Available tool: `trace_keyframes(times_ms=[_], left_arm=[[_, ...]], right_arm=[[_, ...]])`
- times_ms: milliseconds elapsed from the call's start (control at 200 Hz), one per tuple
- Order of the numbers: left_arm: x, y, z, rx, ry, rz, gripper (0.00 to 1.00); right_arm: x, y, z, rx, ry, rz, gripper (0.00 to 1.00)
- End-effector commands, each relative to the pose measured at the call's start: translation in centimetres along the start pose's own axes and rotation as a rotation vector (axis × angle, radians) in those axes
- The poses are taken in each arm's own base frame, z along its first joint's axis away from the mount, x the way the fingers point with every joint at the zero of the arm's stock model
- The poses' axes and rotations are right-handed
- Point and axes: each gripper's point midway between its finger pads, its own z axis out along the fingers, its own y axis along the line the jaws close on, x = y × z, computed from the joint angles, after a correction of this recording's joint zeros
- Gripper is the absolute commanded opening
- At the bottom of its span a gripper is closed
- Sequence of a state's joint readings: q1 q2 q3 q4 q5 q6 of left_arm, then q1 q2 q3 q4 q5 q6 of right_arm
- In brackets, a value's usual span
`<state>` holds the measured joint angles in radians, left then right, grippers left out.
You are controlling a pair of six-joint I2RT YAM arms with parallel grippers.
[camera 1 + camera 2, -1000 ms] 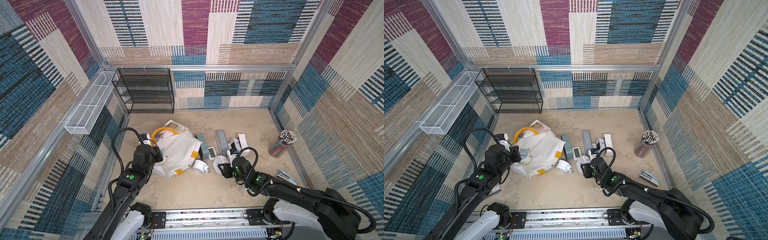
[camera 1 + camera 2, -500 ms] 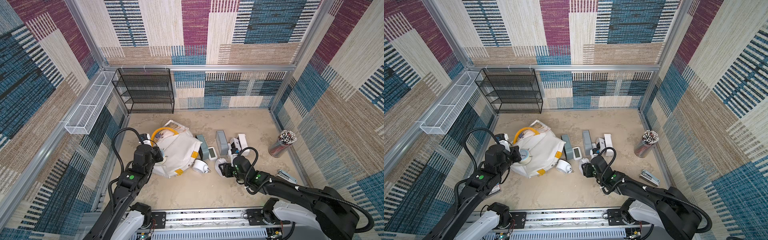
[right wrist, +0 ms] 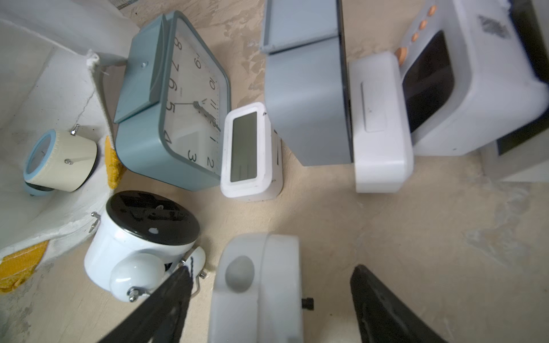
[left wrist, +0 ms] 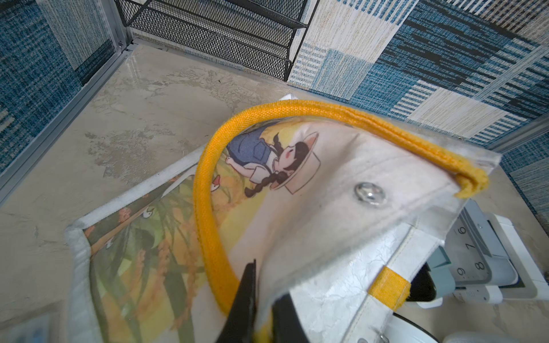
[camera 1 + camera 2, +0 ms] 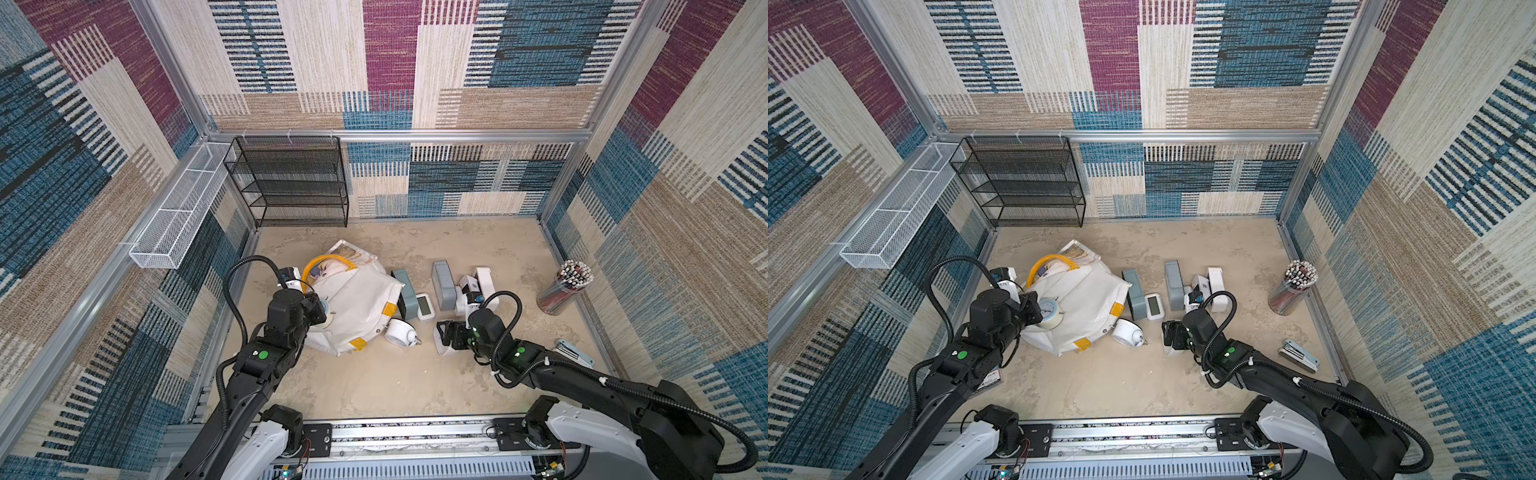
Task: Take the alarm clock out of the canvas bag
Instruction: Place the alarm at the center of the board.
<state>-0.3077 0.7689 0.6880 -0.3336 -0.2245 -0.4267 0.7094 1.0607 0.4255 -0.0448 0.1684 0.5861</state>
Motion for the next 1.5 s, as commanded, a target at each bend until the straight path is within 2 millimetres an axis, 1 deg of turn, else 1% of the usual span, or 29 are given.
trace_keyframes(times_ms=[0,371,506,721,952,1052,1252,1372,1492], left_arm=[[0.5,0.6,0.0,-0.031,0.014,-0.012,0.0],[0.5,0.7,-0.1,-0.03,0.012,-0.011,0.0],[0.6,0.7,-0.1,-0.031,0.014,-0.013,0.0],[0.7,0.8,-0.1,-0.032,0.015,-0.015,0.0],[0.6,0.8,-0.2,-0.032,0.009,-0.017,0.0],[0.5,0.9,-0.3,-0.036,0.005,-0.015,0.0],[0.4,0.8,-0.3,-0.032,0.005,-0.017,0.0],[0.4,0.8,-0.3,-0.033,0.004,-0.016,0.0],[0.4,0.8,-0.3,-0.035,0.004,-0.016,0.0]], right_arm=[[-0.7,-0.5,-0.3,0.038,-0.025,0.013,0.89],[-1.6,-0.8,-0.7,0.076,-0.047,0.017,0.9],[-1.9,-0.7,-0.9,0.073,-0.053,0.016,0.89],[-2.1,0.1,-1.1,0.032,-0.052,0.009,0.86],[-3.8,1.4,-1.9,-0.012,-0.096,0.0,0.84],[-4.7,2.3,-2.4,-0.051,-0.123,-0.003,0.83],[-6.5,4.9,-3.2,-0.163,-0.175,-0.003,0.79],[-7.2,6.2,-3.5,-0.201,-0.197,-0.009,0.79],[-7.7,8.0,-3.7,-0.253,-0.211,-0.02,0.78]])
